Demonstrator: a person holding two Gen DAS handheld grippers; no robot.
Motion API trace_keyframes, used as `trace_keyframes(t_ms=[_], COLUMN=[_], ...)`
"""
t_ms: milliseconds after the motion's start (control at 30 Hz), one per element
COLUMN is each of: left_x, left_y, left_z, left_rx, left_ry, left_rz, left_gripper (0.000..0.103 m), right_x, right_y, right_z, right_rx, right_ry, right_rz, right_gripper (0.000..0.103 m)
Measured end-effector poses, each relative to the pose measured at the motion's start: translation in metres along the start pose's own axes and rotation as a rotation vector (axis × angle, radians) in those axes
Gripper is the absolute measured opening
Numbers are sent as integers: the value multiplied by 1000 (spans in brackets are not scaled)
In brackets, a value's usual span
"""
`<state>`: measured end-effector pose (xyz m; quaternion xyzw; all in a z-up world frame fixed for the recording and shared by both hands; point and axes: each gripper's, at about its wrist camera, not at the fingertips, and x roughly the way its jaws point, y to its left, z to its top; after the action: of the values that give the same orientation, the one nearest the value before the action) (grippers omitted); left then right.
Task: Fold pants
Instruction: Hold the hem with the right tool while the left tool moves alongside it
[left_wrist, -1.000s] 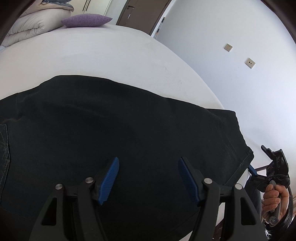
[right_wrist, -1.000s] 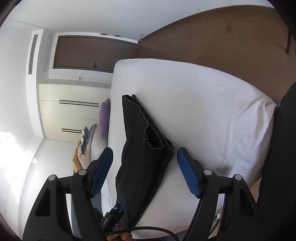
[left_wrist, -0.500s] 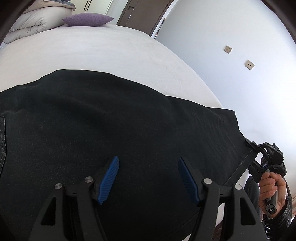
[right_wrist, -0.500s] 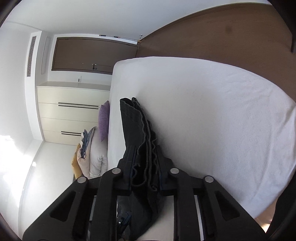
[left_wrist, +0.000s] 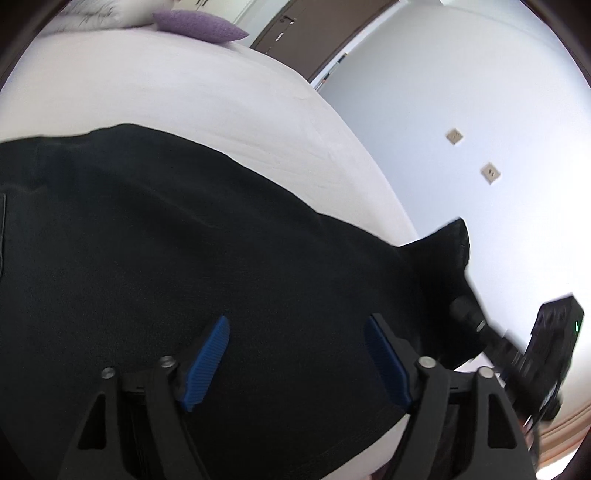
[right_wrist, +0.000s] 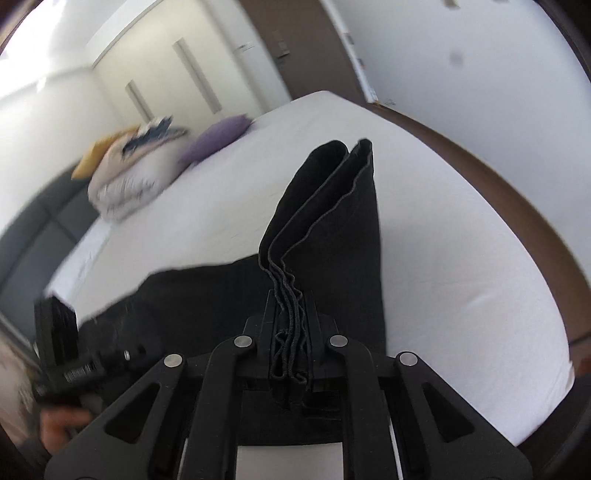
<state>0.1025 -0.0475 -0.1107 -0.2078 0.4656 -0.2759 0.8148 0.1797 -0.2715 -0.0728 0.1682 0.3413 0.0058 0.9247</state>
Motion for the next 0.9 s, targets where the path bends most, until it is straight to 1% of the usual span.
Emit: trace_keyframes(t_ms=[67, 167, 267, 333, 367, 433, 500, 533, 567, 600, 667, 700, 733, 767, 900], left_x=[0, 3, 13, 20, 24, 33, 41, 44, 47, 49, 50, 48, 45, 41, 22], left_y=[2, 2, 1, -3, -5, -10, -15, -17, -19, -20, -17, -16, -13, -8, 0], left_z=[2, 4, 9, 14, 17, 22, 27, 28, 30, 32, 33, 33, 33, 34, 43], left_rx=[-39, -87, -137, -159, -168, -177, -158, -146, -139, -140, -141, -137, -138, -144, -120], left_ry=[6, 22, 54, 73, 86, 113, 146, 160, 172, 184, 200, 199, 196, 192, 167], left_rz=[-41, -93, -130, -143, -149, -148, -141, -138, -135, -132, -129, -119, -113, -117, -103], left_gripper=[90, 92, 94, 94, 94, 94, 93, 88, 76, 67, 27, 20, 13, 11, 10], right_x=[8, 25, 35, 33, 35, 33, 29, 24, 21, 19, 14, 12, 6, 4, 1], right_y=[47, 83, 92, 93, 95, 100, 106, 108, 114, 119, 126, 131, 136, 140, 154], right_z=[-15, -36, -52, -53, -48, -48, -53, -59, -61, -63, -67, -68, -74, -76, -79], right_rx=[-187, -309, -342, -350, -354, -369, -396, -409, -427, -444, -479, -491, -503, -513, -531], right_ry=[28, 74, 105, 99, 94, 84, 75, 72, 67, 63, 54, 50, 46, 45, 59], right_rz=[-13, 2, -3, -10, -14, -22, -30, -28, -27, -25, -16, -13, -11, -4, 43], right_gripper=[10, 10, 10, 10, 10, 10, 10, 10, 10, 10, 10, 10, 10, 10, 10])
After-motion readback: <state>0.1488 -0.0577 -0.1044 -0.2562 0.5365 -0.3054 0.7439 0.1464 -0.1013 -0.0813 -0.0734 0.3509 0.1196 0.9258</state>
